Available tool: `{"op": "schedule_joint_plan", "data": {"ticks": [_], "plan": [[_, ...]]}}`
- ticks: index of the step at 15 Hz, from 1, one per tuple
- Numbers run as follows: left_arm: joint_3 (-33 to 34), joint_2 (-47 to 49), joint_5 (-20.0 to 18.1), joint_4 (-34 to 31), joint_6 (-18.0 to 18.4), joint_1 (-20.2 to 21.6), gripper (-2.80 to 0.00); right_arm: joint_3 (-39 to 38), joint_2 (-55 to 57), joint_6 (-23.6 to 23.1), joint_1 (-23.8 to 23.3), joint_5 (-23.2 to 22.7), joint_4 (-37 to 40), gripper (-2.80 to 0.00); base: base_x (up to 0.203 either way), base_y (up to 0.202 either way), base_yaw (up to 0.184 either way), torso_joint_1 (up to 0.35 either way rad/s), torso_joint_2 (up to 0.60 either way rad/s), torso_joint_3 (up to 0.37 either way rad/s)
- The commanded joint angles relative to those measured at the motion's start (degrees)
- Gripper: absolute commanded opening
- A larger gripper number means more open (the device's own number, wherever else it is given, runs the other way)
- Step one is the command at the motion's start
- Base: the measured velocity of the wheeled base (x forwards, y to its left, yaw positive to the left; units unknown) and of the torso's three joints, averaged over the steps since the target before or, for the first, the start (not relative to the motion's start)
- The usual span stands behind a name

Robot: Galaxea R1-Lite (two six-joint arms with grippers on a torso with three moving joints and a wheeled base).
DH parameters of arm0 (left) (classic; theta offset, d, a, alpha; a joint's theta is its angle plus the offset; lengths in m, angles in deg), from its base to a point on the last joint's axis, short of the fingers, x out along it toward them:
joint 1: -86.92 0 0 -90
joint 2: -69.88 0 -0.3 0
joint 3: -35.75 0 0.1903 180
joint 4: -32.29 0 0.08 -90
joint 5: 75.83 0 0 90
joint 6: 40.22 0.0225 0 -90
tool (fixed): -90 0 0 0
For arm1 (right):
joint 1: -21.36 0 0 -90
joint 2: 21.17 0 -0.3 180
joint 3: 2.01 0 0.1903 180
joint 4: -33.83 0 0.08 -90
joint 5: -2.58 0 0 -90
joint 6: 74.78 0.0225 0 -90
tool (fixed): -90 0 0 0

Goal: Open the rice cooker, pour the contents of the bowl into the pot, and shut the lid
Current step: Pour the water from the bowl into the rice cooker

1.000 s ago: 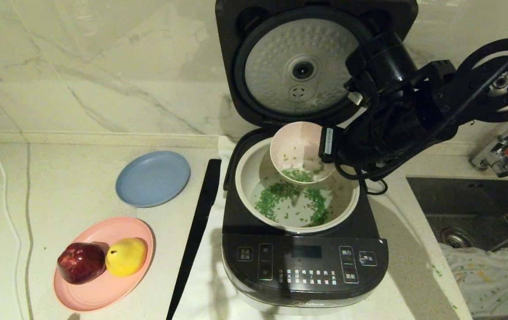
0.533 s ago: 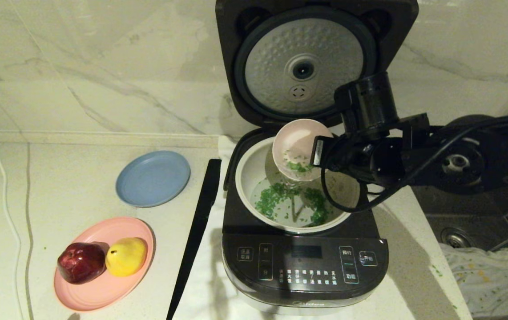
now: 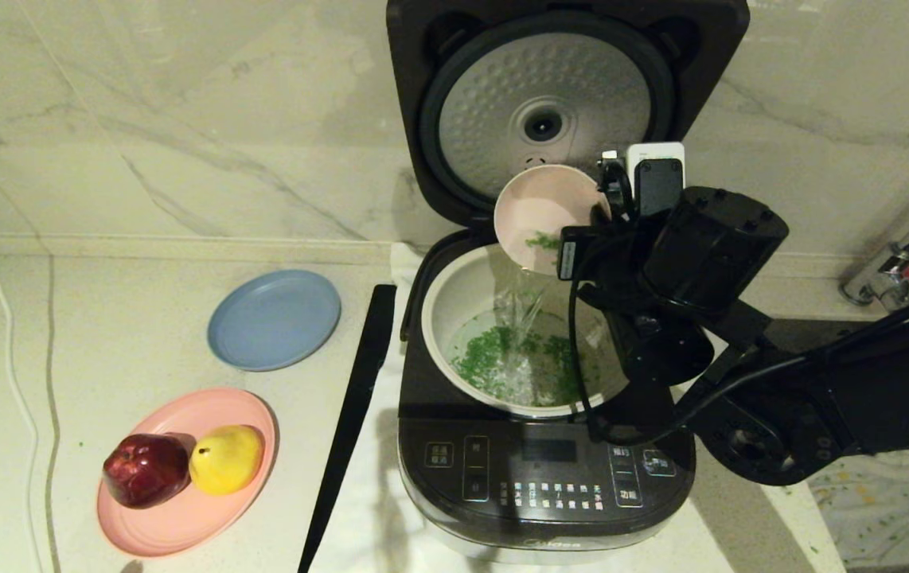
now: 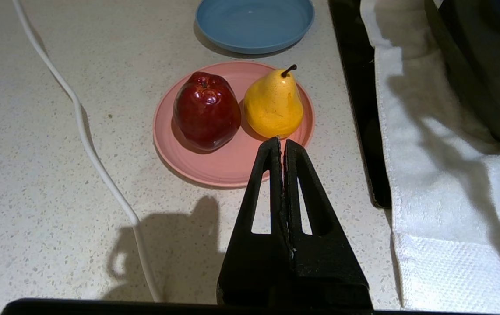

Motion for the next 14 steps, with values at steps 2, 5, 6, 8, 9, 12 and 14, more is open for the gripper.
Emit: {"op": "schedule_joint_plan", "data": {"ticks": [2, 5, 6, 8, 9, 12, 14], "plan": [[0.26, 0.02, -0.03, 0.02, 0.03, 0.01, -2.80, -1.44, 3.74, -4.09, 0.01, -0.32, -11.39, -2.80, 0.000, 0.000, 0.000, 0.000, 0.00, 0.000], [0.26, 0.02, -0.03, 0.02, -0.04, 0.01, -2.80, -2.22, 7.06, -9.10, -0.01, -0.44, -20.32, -2.80, 0.000, 0.000, 0.000, 0.000, 0.00, 0.000], [0.26, 0.02, -0.03, 0.02, 0.03, 0.01, -2.80, -3.47, 7.27, -10.15, 0.19, -0.48, -20.61, -2.80, 0.000, 0.000, 0.000, 0.000, 0.00, 0.000], [0.26, 0.02, -0.03, 0.02, 0.03, 0.01, -2.80, -4.53, 6.51, -10.28, 0.81, -0.40, -20.67, -2.80, 0.000, 0.000, 0.000, 0.000, 0.00, 0.000], [0.26, 0.09, -0.03, 0.02, 0.03, 0.01, -2.80, -5.14, 6.08, -10.20, 1.25, -0.31, -20.67, -2.80, 0.000, 0.000, 0.000, 0.000, 0.00, 0.000], [0.26, 0.02, -0.03, 0.02, 0.03, 0.01, -2.80, -7.12, 5.60, -9.91, 3.22, 0.44, -20.67, -2.80, 0.000, 0.000, 0.000, 0.000, 0.00, 0.000], [0.26, 0.02, -0.03, 0.02, 0.03, 0.01, -2.80, -8.24, 5.23, -9.57, 4.81, 0.85, -20.67, -2.80, 0.000, 0.000, 0.000, 0.000, 0.00, 0.000]]}}
